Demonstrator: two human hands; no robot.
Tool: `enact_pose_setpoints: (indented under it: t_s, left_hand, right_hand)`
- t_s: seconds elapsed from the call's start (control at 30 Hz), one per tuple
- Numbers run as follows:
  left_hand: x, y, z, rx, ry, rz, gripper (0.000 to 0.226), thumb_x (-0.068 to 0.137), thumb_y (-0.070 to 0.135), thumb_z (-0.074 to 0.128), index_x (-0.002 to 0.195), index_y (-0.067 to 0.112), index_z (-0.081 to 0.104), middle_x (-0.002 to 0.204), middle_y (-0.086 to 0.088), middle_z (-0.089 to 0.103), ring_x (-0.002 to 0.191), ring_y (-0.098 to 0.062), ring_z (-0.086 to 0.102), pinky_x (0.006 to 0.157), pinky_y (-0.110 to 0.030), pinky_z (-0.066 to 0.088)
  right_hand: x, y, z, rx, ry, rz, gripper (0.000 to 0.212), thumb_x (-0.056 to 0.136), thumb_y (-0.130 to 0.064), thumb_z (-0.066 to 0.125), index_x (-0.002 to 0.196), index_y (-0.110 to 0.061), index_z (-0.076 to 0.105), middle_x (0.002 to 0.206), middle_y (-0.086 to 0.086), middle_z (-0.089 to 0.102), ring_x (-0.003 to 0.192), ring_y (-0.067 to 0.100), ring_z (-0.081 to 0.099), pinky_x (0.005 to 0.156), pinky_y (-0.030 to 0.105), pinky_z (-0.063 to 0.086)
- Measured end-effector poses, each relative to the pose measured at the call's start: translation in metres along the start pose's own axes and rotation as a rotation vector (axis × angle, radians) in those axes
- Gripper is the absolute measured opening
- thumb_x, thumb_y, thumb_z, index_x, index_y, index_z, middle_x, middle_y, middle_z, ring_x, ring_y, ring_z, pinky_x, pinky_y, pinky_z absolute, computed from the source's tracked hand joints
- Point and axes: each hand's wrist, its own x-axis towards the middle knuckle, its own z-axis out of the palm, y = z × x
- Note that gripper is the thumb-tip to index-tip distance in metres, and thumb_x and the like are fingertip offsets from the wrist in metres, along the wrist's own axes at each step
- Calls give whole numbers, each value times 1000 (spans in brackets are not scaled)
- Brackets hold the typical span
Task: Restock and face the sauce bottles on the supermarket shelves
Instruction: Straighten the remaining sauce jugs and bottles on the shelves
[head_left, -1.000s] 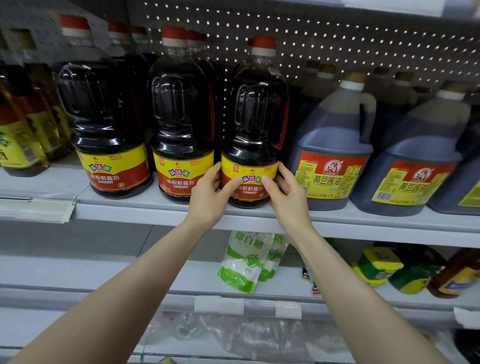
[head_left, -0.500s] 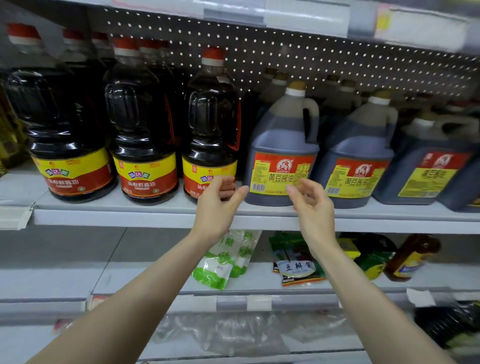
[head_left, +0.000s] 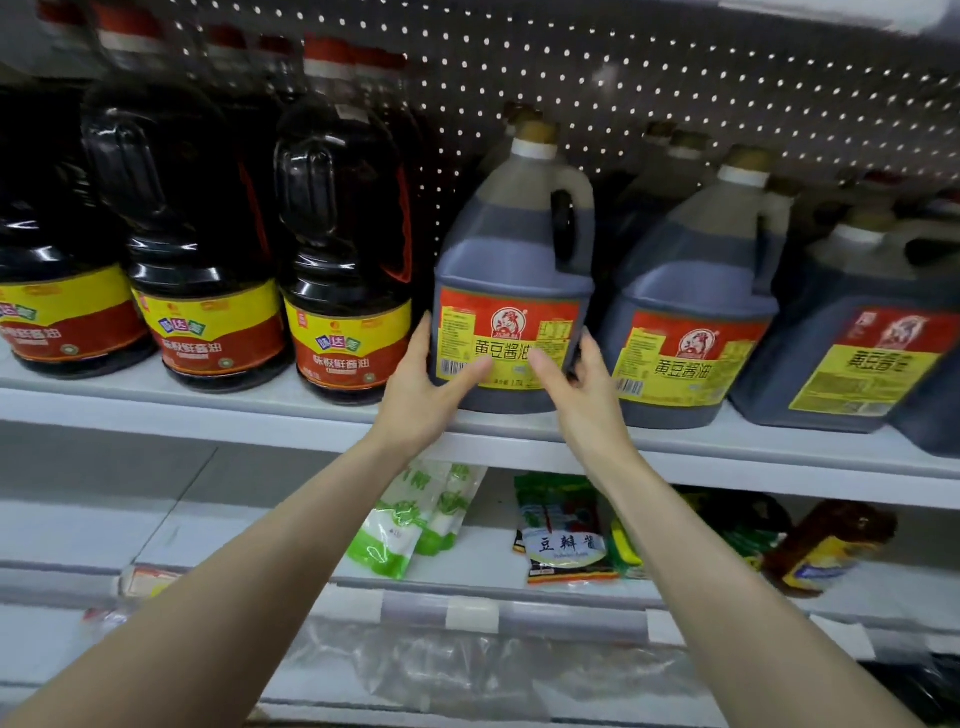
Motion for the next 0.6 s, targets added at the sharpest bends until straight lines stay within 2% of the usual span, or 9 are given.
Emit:
enact_pose_setpoints:
  t_s: [0.1, 0.27, 0.6]
  left_hand:
    - [5, -3, 3, -6, 12, 5, 58, 86, 32, 69, 137, 25, 45, 118, 15, 64, 108, 4, 60, 93, -20, 48]
    - [8, -9, 2, 1, 17, 14, 56, 89, 28, 66, 140, 22, 43, 124, 12, 63, 113, 0, 58, 100, -27, 47]
    - [17, -17, -1, 4, -2, -10, 61, 86, 32, 67, 140, 21, 41, 126, 8, 62, 116, -6, 58, 104, -39, 45]
  right_hand:
    - [9, 6, -2, -11, -19, -24, 85, 78, -65, 59, 149, -29, 29, 144, -11, 48, 132, 8, 44, 112, 41, 37]
    - [13, 17, -4, -50, -26, -67, 69, 93, -43, 57, 151, -27, 23, 146, -10, 44, 134, 8, 40, 112, 33, 35]
    - [19, 23, -2, -58, -12, -87, 67, 93, -45, 55, 151, -30, 25, 145, -12, 46, 134, 9, 41, 113, 40, 35]
